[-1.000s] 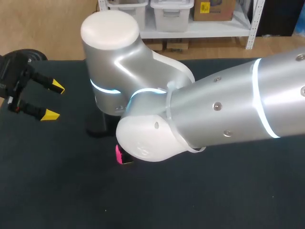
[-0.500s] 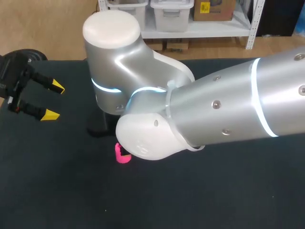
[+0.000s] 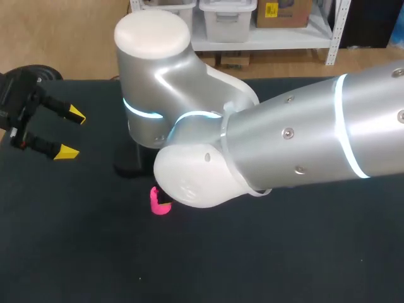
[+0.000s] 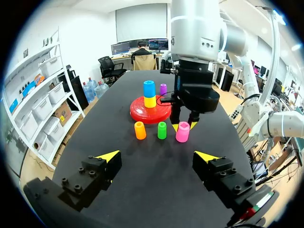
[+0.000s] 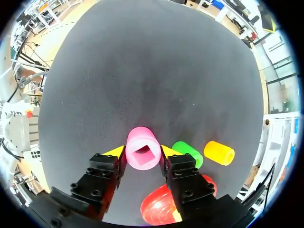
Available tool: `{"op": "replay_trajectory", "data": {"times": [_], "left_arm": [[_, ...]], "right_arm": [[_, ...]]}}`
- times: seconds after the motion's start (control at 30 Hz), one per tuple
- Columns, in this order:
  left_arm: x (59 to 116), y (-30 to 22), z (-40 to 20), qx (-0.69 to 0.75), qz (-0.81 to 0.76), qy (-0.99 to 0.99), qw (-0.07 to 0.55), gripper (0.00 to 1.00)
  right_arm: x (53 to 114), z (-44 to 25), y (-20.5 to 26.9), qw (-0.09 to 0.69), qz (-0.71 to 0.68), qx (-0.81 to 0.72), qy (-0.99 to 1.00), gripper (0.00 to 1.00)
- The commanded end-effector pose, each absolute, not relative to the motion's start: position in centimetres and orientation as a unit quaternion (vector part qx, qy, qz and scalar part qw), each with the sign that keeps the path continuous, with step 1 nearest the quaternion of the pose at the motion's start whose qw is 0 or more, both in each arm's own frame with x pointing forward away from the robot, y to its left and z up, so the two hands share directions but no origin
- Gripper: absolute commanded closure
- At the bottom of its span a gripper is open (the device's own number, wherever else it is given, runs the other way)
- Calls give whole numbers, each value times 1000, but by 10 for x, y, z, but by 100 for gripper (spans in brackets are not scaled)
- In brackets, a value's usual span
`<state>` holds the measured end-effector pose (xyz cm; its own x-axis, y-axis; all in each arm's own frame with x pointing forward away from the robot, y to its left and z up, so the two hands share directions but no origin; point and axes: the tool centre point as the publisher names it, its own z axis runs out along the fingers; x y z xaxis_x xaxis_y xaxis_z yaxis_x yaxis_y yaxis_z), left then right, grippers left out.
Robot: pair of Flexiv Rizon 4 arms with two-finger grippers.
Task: Pick up and stack the cylinders on the red base in this order: pink,purple,orange,green
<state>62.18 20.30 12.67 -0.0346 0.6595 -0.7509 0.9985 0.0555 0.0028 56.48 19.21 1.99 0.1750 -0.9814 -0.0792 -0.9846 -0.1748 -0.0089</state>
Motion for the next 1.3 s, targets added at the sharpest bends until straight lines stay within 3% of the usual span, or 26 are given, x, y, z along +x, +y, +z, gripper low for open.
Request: {"op": "replay_trajectory", "data": {"times": [0.03, 0.73, 0.93, 1.3], "left_arm": [[621, 204, 126, 627, -282, 660, 302, 0], [621, 204, 126, 627, -282, 660, 302, 0], [621, 204, 126, 627, -282, 660, 302, 0], [621, 204, 126, 627, -282, 660, 302, 0]], "right_arm": [[563, 32, 183, 39, 33, -765, 642, 100], [621, 189, 88, 95, 4, -671, 735, 100], [644, 189, 62, 63, 19, -632, 772, 100], [655, 164, 57, 27, 10, -624, 781, 100]]}}
